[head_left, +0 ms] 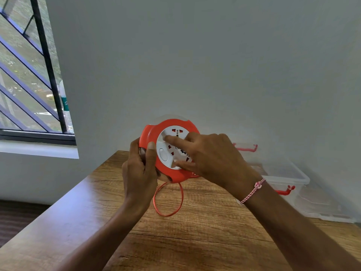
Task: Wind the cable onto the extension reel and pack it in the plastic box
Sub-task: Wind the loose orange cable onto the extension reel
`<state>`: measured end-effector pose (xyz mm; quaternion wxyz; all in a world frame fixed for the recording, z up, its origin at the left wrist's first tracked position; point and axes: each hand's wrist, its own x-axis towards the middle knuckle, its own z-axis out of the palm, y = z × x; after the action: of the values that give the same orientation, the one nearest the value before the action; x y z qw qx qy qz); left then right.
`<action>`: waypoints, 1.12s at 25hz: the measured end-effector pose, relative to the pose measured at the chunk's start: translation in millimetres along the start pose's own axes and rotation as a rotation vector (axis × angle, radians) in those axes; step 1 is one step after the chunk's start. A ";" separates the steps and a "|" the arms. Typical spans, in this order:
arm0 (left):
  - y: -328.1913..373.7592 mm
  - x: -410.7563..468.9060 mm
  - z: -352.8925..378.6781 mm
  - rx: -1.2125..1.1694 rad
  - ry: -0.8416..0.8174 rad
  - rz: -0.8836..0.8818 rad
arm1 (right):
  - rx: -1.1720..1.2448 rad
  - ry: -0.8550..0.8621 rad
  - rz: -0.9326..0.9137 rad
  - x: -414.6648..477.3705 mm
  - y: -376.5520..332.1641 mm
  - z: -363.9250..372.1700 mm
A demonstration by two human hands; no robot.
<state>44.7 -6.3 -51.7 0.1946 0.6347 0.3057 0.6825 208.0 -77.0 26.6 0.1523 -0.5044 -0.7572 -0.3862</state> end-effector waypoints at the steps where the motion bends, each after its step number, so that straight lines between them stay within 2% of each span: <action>1: -0.3 -0.8 0.8 0.003 -0.008 0.001 | -0.015 -0.003 -0.013 -0.7 -1.7 2.9; 4: -1.3 -2.7 1.8 0.023 -0.023 0.018 | 0.044 0.110 0.017 -4.1 -1.0 5.9; 6: -0.8 -3.0 2.3 0.042 -0.020 0.042 | 0.118 0.182 0.102 -6.0 -4.4 8.3; 8: -0.2 -3.8 2.3 0.058 -0.006 0.052 | 0.237 0.198 0.249 -6.1 -13.7 12.2; 10: 0.9 -5.8 2.7 0.066 -0.006 0.072 | 0.398 0.212 0.477 -3.5 -23.0 14.5; 12: 0.4 -7.6 4.5 0.077 -0.011 0.089 | 0.639 0.182 0.756 -0.5 -31.0 15.7; 14: 0.2 -7.9 4.9 0.086 -0.008 0.095 | 1.042 0.108 0.999 1.9 -36.5 17.0; 16: -0.4 -6.2 3.5 0.087 -0.005 0.081 | 1.376 0.032 1.077 2.9 -33.5 12.0; 17: -1.4 -4.4 2.4 0.077 -0.004 0.055 | 1.418 -0.010 1.045 3.4 -29.2 6.9; 18: -2.1 -2.0 1.4 0.059 -0.009 0.019 | 1.336 -0.041 0.969 3.5 -23.2 2.0; 19: -2.2 0.6 0.6 0.041 -0.020 -0.016 | 1.100 -0.049 0.845 3.0 -15.5 -1.6; 21: -3.1 4.3 -1.6 0.026 -0.063 -0.042 | 0.464 0.025 0.516 0.8 -2.3 -6.2; 22: -3.3 4.8 -1.9 0.021 -0.094 -0.041 | 0.254 0.061 0.346 -0.2 0.4 -8.3; 24: -4.0 4.5 -1.9 0.007 -0.153 -0.042 | 0.050 0.055 0.146 -0.9 1.6 -10.4; 28: -10.4 5.6 -1.0 -0.021 -0.241 -0.081 | -0.144 -0.018 0.045 -1.0 -3.1 -2.3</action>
<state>41.8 4.9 -54.4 0.2641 0.6970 0.2983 0.5962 205.3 -79.9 26.1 0.1174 -0.5342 -0.7172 -0.4318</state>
